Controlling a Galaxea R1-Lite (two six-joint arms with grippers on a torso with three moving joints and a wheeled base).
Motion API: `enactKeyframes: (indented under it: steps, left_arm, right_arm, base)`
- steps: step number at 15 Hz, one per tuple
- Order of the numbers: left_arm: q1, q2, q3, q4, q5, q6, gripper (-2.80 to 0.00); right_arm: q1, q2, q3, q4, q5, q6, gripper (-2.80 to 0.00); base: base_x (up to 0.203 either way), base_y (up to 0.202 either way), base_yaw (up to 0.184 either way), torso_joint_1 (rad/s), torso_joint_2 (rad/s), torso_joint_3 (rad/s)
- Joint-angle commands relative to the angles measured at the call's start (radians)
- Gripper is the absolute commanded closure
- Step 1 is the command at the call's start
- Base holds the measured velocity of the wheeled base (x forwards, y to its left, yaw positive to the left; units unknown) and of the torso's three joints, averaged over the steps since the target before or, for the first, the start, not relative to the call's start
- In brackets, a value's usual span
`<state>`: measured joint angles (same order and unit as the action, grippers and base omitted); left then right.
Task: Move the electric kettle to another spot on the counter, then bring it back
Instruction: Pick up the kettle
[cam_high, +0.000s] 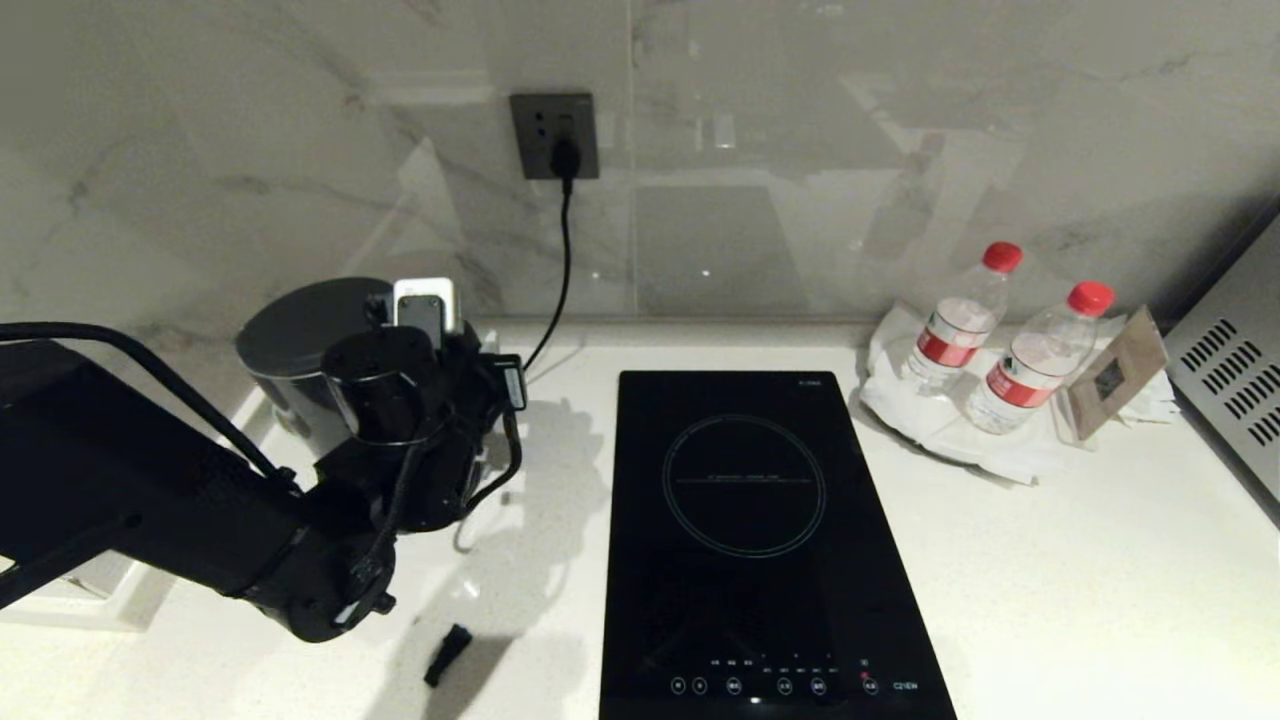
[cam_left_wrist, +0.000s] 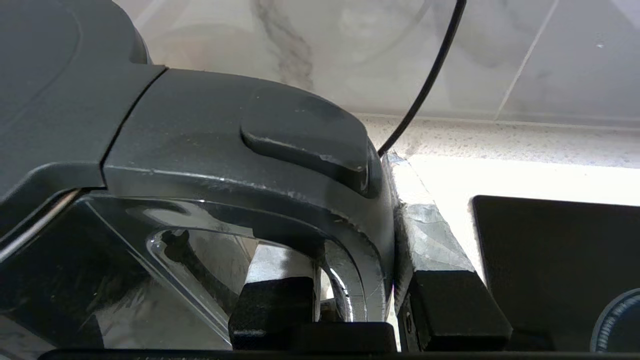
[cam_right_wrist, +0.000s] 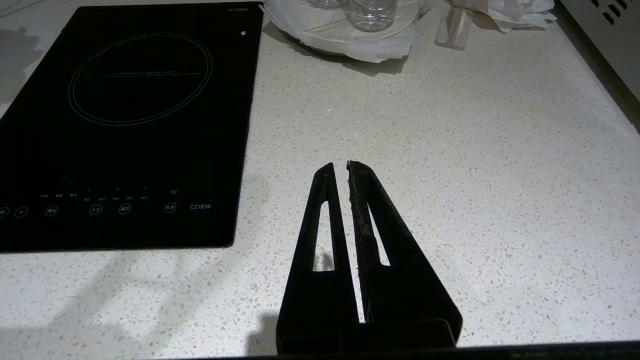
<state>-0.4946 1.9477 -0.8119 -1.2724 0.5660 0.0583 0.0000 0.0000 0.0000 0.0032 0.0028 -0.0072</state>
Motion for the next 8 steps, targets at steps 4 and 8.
enactKeyframes:
  steps: [4,8]
  left_arm:
    - [-0.014,-0.161,-0.003,0.124,-0.001,-0.001,0.0]
    - [-0.019,-0.248,0.018,0.175,-0.001,-0.002,0.0]
  right_arm:
    - [0.0,0.0,0.0,0.001,0.0,0.0,0.0]
    - [0.0,0.0,0.0,0.0,0.0,0.0,0.0]
  base:
    - [0.0,0.0,0.0,0.0,0.0,0.0]
    - [0.0,0.0,0.0,0.0,0.0,0.0]
